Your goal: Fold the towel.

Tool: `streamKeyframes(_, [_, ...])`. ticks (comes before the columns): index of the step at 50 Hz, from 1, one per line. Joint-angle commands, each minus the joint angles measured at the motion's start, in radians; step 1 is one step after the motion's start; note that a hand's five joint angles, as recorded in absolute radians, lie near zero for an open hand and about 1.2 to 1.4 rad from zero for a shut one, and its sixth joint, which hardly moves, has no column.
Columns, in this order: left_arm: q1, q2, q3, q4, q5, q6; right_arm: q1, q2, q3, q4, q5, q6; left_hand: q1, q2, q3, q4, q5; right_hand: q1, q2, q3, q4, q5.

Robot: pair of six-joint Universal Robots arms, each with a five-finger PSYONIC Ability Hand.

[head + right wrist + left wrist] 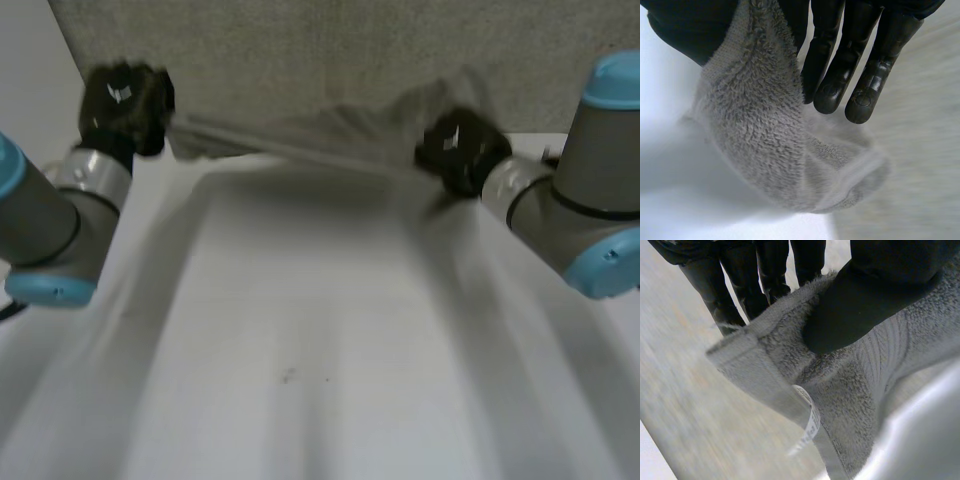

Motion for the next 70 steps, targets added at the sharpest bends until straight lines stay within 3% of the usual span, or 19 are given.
streamKeyframes(1, [0.022,-0.011,-0.21,-0.028,0.011,0.009,-0.03,0.099,0.06,0.156,-0.073,-0.105,0.192,0.178,0.179,0.179,0.179,0.424,0.215,0.209,0.202,0.231])
streamKeyframes(5, [0.022,-0.01,-0.227,-0.028,0.011,0.007,-0.03,0.111,0.049,0.113,-0.065,-0.09,0.192,0.178,0.179,0.179,0.179,0.424,0.215,0.209,0.202,0.231])
streamKeyframes(13, [0.02,0.004,-0.229,-0.028,0.008,0.009,-0.03,0.091,0.109,-0.068,-0.019,0.179,0.192,0.178,0.179,0.179,0.179,0.337,0.128,0.122,0.115,0.144])
streamKeyframes(15, [0.017,0.01,-0.229,-0.028,0.008,0.007,-0.032,0.064,0.155,-0.1,0.02,0.288,0.192,0.178,0.179,0.179,0.179,-0.282,-0.491,-0.497,-0.504,-0.475])
streamKeyframes(17, [0.014,0.021,-0.233,-0.028,0.008,0.007,-0.036,0.052,0.18,-0.108,0.046,0.336,0.192,0.178,0.179,0.179,0.179,-0.401,-0.61,-0.616,-0.624,-0.594])
streamKeyframes(21, [0.019,0.021,-0.239,-0.028,0.008,0.007,-0.056,0.027,0.24,-0.111,0.097,0.438,0.192,0.178,0.179,0.179,0.179,-0.447,-0.656,-0.661,-0.669,-0.64])
streamKeyframes(23, [0.02,0.021,-0.242,-0.028,0.006,0.007,-0.082,-0.004,0.31,-0.111,0.135,0.566,0.192,0.178,0.179,0.179,0.179,-0.482,-0.691,-0.697,-0.704,-0.675])
streamKeyframes(31, [0.031,0.024,-0.247,-0.028,-0.001,0.009,-0.157,-0.1,0.515,-0.183,0.148,0.838,0.192,0.178,0.179,0.179,0.179,-0.482,-0.691,-0.697,-0.704,-0.675])
streamKeyframes(40, [0.042,0.025,-0.247,-0.028,-0.001,0.009,-0.197,-0.159,0.666,-0.321,0.157,0.858,0.192,0.178,0.179,0.179,0.179,-0.441,-0.65,-0.656,-0.663,-0.634])
streamKeyframes(43, [0.04,0.025,-0.248,-0.029,-0.001,0.009,-0.21,-0.165,0.688,-0.344,0.154,0.863,0.192,0.178,0.179,0.179,0.179,-0.244,-0.453,-0.459,-0.466,-0.437])
streamKeyframes(44, [0.039,0.027,-0.25,-0.031,0.0,0.007,-0.211,-0.162,0.689,-0.353,0.151,0.866,0.192,0.178,0.179,0.179,0.179,0.023,-0.186,-0.191,-0.199,-0.17])
streamKeyframes(45, [0.039,0.027,-0.25,-0.031,0.0,0.007,-0.211,-0.162,0.689,-0.353,0.151,0.866,0.192,0.178,0.179,0.179,0.179,0.026,-0.183,-0.189,-0.196,-0.167])
streamKeyframes(46, [0.031,0.027,-0.253,-0.034,0.0,0.007,-0.211,-0.154,0.688,-0.365,0.149,0.866,0.192,0.178,0.179,0.179,0.179,0.352,0.143,0.137,0.129,0.159])
streamKeyframes(47, [0.03,0.03,-0.259,-0.041,0.0,0.009,-0.211,-0.151,0.686,-0.378,0.146,0.866,0.192,0.178,0.179,0.179,0.179,0.424,0.214,0.209,0.201,0.231])
streamKeyframes(62, [0.01,0.153,-0.291,-0.109,0.003,0.006,-0.24,-0.197,0.672,-0.352,0.088,0.873,0.192,0.178,0.179,0.179,0.179,0.39,0.181,0.176,0.168,0.197])
streamKeyframes(63, [0.01,0.153,-0.293,-0.109,0.003,0.006,-0.24,-0.196,0.683,-0.327,0.086,0.876,0.192,0.178,0.179,0.179,0.179,0.062,-0.147,-0.153,-0.161,-0.131])
streamKeyframes(69, [0.011,0.148,-0.293,-0.109,0.005,0.004,-0.239,-0.197,0.708,-0.266,0.082,0.898,0.192,0.178,0.179,0.179,0.179,-0.226,-0.435,-0.441,-0.449,-0.419])
streamKeyframes(70, [0.011,0.145,-0.293,-0.109,0.005,0.004,-0.239,-0.2,0.72,-0.261,0.08,0.913,0.192,0.178,0.179,0.179,0.179,-0.383,-0.592,-0.598,-0.606,-0.576])
